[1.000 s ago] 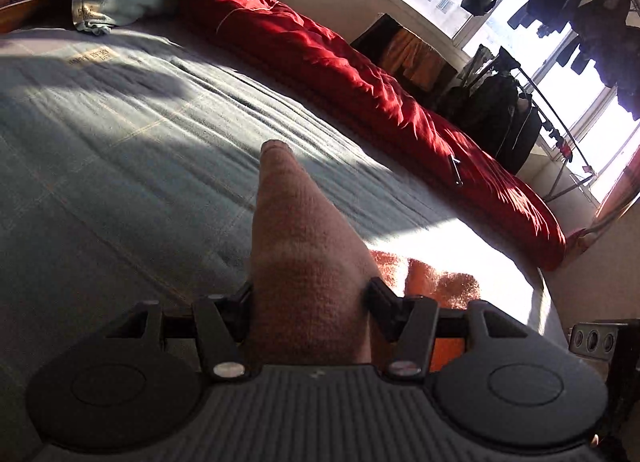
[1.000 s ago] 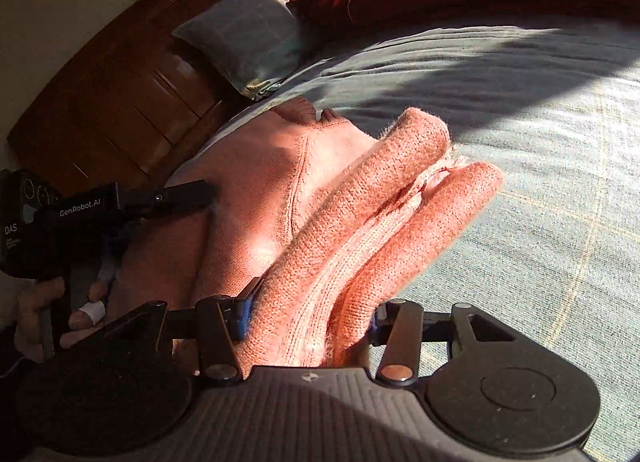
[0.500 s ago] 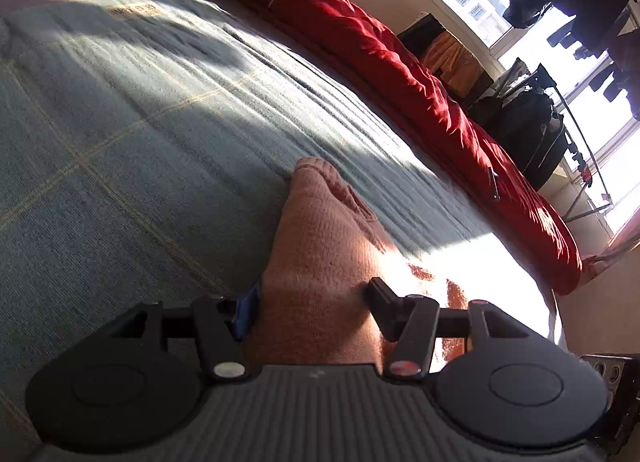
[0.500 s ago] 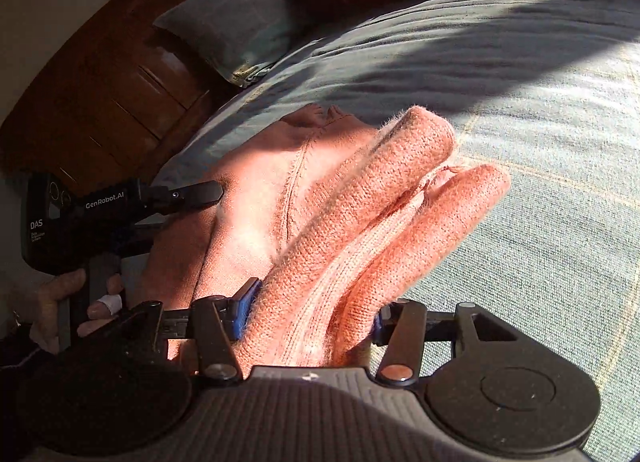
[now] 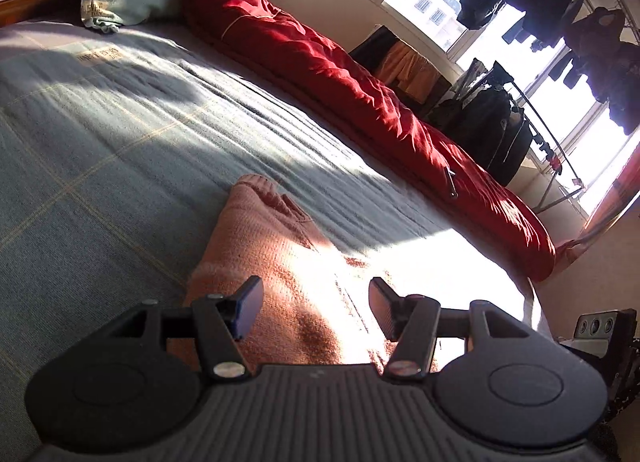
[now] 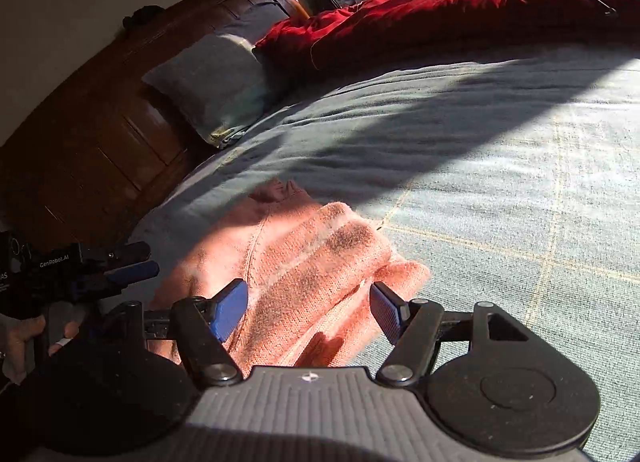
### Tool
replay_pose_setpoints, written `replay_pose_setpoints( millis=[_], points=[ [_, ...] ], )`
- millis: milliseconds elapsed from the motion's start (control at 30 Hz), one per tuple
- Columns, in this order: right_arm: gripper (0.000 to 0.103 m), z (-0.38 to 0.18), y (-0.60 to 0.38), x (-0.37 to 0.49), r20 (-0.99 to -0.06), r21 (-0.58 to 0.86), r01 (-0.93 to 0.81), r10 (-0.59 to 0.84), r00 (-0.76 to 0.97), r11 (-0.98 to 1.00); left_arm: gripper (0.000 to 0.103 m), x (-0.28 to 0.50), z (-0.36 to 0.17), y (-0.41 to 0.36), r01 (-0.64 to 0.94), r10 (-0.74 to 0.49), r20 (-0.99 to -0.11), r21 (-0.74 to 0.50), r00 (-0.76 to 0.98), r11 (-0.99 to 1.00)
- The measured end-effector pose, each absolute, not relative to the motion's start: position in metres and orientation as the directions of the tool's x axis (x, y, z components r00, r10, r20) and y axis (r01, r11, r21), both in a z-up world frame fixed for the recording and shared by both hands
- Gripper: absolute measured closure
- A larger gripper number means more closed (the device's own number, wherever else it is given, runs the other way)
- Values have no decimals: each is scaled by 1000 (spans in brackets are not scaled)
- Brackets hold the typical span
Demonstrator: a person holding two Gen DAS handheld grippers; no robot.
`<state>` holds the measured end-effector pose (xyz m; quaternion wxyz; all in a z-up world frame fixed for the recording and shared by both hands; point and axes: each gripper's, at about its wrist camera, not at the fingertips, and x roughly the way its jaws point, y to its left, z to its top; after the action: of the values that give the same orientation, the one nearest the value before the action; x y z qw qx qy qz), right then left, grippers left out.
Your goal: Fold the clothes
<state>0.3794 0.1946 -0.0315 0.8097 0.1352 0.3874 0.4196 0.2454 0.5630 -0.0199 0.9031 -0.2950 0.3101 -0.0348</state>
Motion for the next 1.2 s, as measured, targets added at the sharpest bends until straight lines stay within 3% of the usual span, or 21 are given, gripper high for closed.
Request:
replay_pose_setpoints(
  millis=[133,233,300,367,567,733,867,967,1033,1200],
  points=[
    [30,-20,220,377,-441,572,-678,870,222,463,44,261,-29,551,-104,-272,-557,-551,784,828],
    [31,-38,249,368,-520,492,-756,842,143,432,44,271,-48,557,-146,-261,-579,-562,773,814],
    [41,-59,252,365,-597,415,-774,785,167,479,44,273,-58,563,-140,-271,-562,-581,782,802],
    [46,-73,246,366,-584,386,-798,792,177,463,44,274,-64,565,-135,-275,-552,-589,787,796],
    [45,-50,246,347,-610,307,-819,761,220,484,44,263,-46,554,-159,-238,-587,-543,774,824],
    [44,-25,235,308,-545,323,-881,829,125,345,37,227,-48,547,-169,-231,-605,-530,762,831],
    [45,-40,246,283,-619,274,-919,784,57,283,34,198,-54,543,-182,-229,-620,-527,750,830],
    [53,-62,242,286,-659,270,-905,748,76,329,39,176,-59,541,-192,-228,-631,-525,742,829],
    [53,-57,235,286,-648,303,-886,758,79,352,38,162,-62,539,-199,-226,-637,-524,737,828],
    [41,-31,211,271,-630,260,-892,765,134,370,31,121,-60,551,-312,-120,-577,-592,808,744]
  ],
)
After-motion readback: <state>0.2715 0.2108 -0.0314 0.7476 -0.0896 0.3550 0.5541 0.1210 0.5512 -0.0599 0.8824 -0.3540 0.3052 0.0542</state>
